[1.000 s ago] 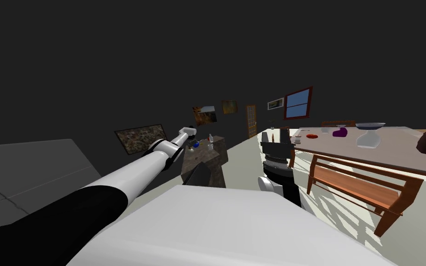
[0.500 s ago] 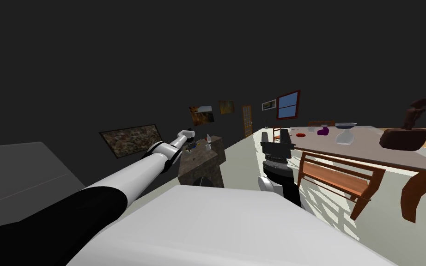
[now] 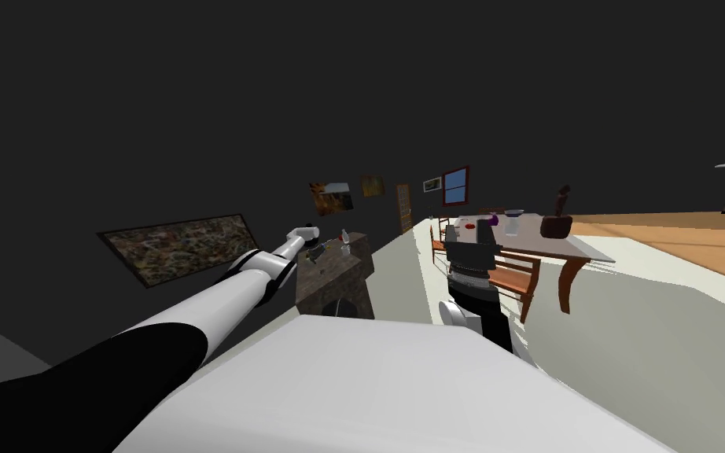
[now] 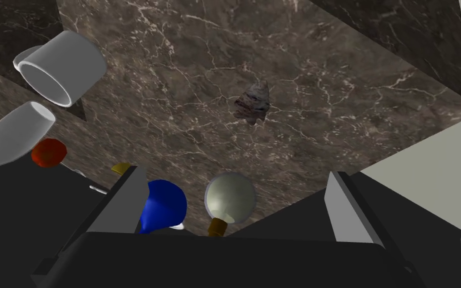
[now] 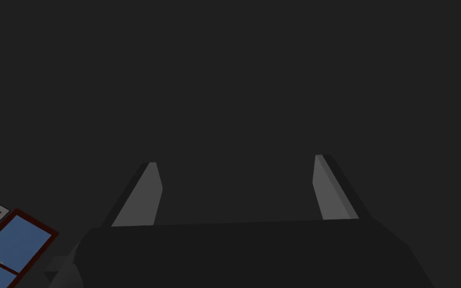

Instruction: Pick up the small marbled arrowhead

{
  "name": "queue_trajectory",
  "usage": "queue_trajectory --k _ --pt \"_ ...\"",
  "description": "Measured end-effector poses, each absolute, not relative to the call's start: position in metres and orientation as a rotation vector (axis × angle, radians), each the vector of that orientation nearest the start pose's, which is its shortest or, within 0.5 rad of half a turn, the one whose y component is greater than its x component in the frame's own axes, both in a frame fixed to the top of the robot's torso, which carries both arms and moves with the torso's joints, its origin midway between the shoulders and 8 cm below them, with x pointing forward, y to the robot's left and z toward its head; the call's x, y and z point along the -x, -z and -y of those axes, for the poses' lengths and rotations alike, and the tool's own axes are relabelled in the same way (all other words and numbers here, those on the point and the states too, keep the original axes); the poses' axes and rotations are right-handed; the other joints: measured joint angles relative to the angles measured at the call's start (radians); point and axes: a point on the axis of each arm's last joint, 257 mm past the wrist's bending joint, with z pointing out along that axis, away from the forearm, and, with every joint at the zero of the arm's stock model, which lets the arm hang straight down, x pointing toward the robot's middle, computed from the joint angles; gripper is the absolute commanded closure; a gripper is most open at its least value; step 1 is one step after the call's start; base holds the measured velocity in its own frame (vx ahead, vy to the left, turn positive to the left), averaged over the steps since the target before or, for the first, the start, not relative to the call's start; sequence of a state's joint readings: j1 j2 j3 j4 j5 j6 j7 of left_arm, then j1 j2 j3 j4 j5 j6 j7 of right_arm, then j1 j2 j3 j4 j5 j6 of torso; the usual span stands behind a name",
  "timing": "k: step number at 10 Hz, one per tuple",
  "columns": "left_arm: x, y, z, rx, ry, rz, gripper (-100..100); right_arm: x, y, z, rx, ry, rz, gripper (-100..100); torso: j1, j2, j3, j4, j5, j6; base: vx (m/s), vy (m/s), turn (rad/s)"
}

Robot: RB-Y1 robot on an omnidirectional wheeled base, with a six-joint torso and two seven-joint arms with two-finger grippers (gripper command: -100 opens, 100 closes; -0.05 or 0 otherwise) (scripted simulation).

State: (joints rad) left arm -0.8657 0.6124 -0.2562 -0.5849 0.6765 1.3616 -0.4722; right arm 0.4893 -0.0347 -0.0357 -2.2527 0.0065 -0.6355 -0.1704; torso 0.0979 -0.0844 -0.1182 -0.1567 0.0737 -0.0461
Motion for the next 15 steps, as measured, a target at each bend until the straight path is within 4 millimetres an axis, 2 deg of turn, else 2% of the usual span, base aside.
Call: queue_trajectory --k 2,3,5,6,8,10,13,15 --pt "-0.472 0.35 -0.436 1.811 -0.02 -2.435 -100 -0.324 -0.041 0.281 -0.584 -1.457 -0.526 0 0.0 -0.008 -0.004 -0.001 -0.001 -0.002 -0.004 -0.004 0.004" --pt "-0.465 0.354 -0.45 1.828 -0.041 -2.418 -100 -0.324 -0.041 0.281 -0.584 -1.457 -0.526 0 0.0 -0.011 -0.006 -0.002 -0.001 -0.001 0.015 0.004 0.008" --pt "-0.456 0.356 -0.472 1.884 -0.022 -2.367 -100 -0.325 -0.041 0.281 -0.584 -1.457 -0.526 0 -0.001 -0.004 -0.003 -0.001 0.0 0.0 -0.143 -0.072 -0.391" --pt "-0.446 0.358 -0.49 1.942 -0.008 -2.324 -100 -0.325 -0.041 0.281 -0.584 -1.457 -0.526 0 0.0 0.0 0.0 0.0 0.0 0.0 -0.086 -0.024 -0.184" --pt "-0.421 0.36 -0.525 1.999 -0.049 -2.271 -100 -0.324 -0.041 0.281 -0.584 -1.456 -0.526 0 0.001 -0.008 -0.004 -0.001 -0.001 -0.001 -0.057 -0.029 -0.177" --pt "-0.412 0.355 -0.548 2.07 0.0 -2.177 -100 -0.325 -0.041 0.281 -0.584 -1.457 -0.526 0 -0.001 -0.001 -0.001 0.0 -0.001 0.0 -0.109 -0.066 -0.301" --pt "-0.382 0.346 -0.59 2.126 -0.068 -2.106 -100 -0.324 -0.041 0.281 -0.584 -1.456 -0.526 0 0.002 -0.011 -0.006 -0.002 -0.001 -0.001 0.003 0.008 0.006" --pt "-0.375 0.338 -0.604 2.152 -0.055 -2.053 -100 -0.325 -0.041 0.281 -0.584 -1.457 -0.526 0 0.0 -0.007 -0.004 -0.002 0.0 0.001 -0.106 -0.095 -0.385"
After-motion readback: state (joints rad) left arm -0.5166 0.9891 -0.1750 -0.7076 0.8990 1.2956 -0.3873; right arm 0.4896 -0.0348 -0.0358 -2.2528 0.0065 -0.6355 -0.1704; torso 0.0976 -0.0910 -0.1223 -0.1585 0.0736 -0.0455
